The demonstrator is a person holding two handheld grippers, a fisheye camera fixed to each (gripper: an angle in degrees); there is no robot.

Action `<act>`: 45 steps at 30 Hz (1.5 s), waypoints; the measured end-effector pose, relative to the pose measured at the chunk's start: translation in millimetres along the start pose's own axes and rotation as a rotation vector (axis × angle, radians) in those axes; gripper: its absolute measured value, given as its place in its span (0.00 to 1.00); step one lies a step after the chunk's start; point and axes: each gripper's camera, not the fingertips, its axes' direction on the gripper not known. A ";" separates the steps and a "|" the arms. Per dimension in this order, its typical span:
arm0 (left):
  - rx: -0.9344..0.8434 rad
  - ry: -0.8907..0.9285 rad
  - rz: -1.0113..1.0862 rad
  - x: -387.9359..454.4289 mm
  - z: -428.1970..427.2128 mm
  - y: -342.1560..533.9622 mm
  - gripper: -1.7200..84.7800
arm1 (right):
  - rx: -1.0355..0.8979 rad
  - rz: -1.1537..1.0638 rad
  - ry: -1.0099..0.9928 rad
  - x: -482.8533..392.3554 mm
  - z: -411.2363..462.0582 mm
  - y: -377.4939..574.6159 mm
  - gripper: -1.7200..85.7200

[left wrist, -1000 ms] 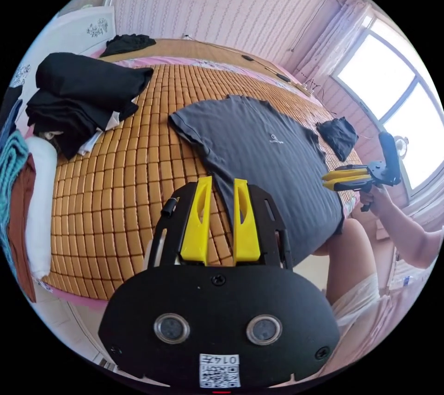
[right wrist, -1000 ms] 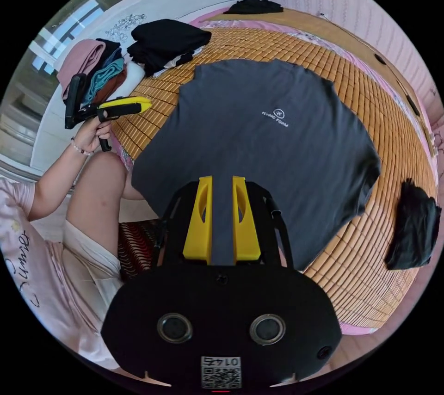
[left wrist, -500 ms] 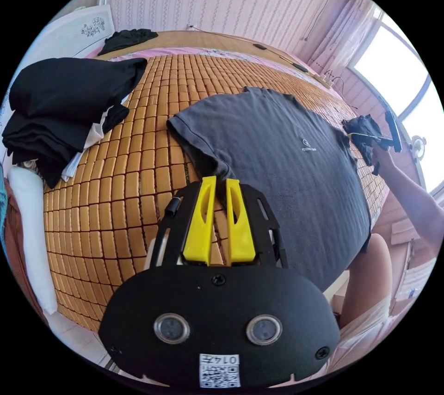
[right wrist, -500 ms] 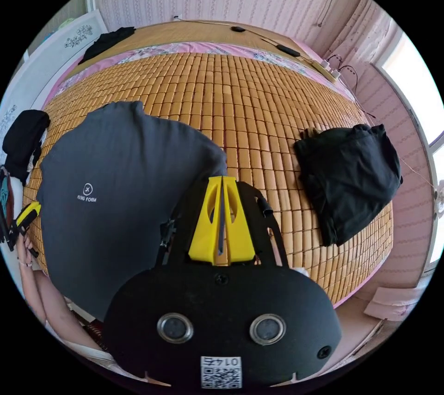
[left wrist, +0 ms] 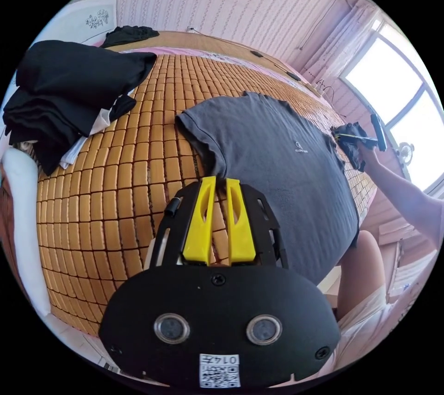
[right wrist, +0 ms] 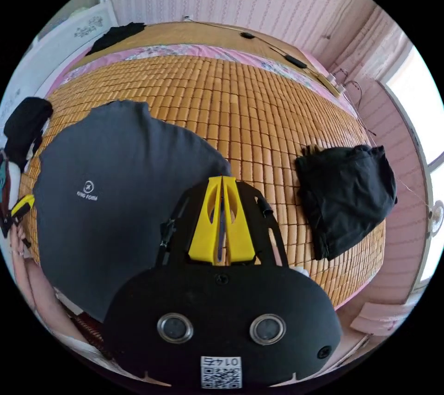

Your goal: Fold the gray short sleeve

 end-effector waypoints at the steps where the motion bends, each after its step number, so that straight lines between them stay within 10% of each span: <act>1: 0.006 -0.019 0.012 -1.4 -2.8 -0.3 0.08 | 0.024 -0.073 0.002 -20.7 -8.5 -6.5 0.02; 20: -0.024 0.098 0.004 -57.5 14.6 -28.3 0.12 | -0.126 -0.802 -0.320 -421.4 1.8 -133.3 0.20; 45: 0.113 0.247 0.066 -63.6 28.3 -38.5 0.07 | -0.021 -0.445 -0.458 -361.0 11.1 -183.5 0.05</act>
